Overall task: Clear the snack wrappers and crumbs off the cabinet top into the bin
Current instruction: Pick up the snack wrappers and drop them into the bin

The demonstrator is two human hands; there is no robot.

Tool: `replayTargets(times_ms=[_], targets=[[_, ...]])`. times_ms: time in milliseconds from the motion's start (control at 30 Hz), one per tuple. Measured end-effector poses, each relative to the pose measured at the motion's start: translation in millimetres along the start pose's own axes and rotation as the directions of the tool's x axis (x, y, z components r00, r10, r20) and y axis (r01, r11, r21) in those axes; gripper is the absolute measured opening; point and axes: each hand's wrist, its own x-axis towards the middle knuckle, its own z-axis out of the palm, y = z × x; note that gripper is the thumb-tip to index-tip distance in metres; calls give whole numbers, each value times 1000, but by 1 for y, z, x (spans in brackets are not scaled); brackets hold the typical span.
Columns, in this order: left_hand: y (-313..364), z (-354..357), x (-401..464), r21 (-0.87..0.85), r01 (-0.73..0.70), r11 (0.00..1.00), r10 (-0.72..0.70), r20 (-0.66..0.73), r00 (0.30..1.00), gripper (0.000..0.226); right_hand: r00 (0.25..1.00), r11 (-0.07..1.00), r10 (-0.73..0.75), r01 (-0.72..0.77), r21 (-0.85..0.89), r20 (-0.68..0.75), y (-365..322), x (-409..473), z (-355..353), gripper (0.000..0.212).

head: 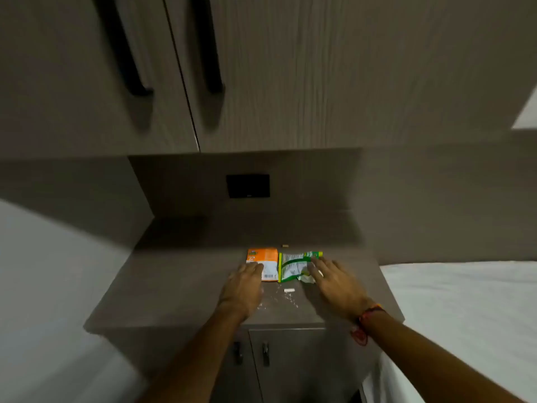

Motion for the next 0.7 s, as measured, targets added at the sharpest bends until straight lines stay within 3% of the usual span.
replayTargets(times_ms=[133, 200, 333, 500, 700], targets=[[0, 37, 34, -23, 35, 999, -34, 28, 999, 68, 1000, 999, 18, -18, -40, 5, 10, 41, 33, 71], [0, 54, 41, -24, 41, 999, -40, 8, 999, 58, 998, 999, 3, -1, -34, 61, 6, 50, 53, 68], [-4, 60, 45, 123, 11, 992, 2, -103, 995, 37, 998, 998, 59, -59, 7, 2, 5, 51, 63, 64], [-3, 50, 38, -196, 95, 976, -160, -354, 921, 37, 987, 986, 140, -133, 97, -74, 5, 49, 47, 60], [24, 30, 10, -332, 75, 940, -224, -436, 872, 40, 944, 945, 264, -212, 250, -199, -10, 21, 6, 45]])
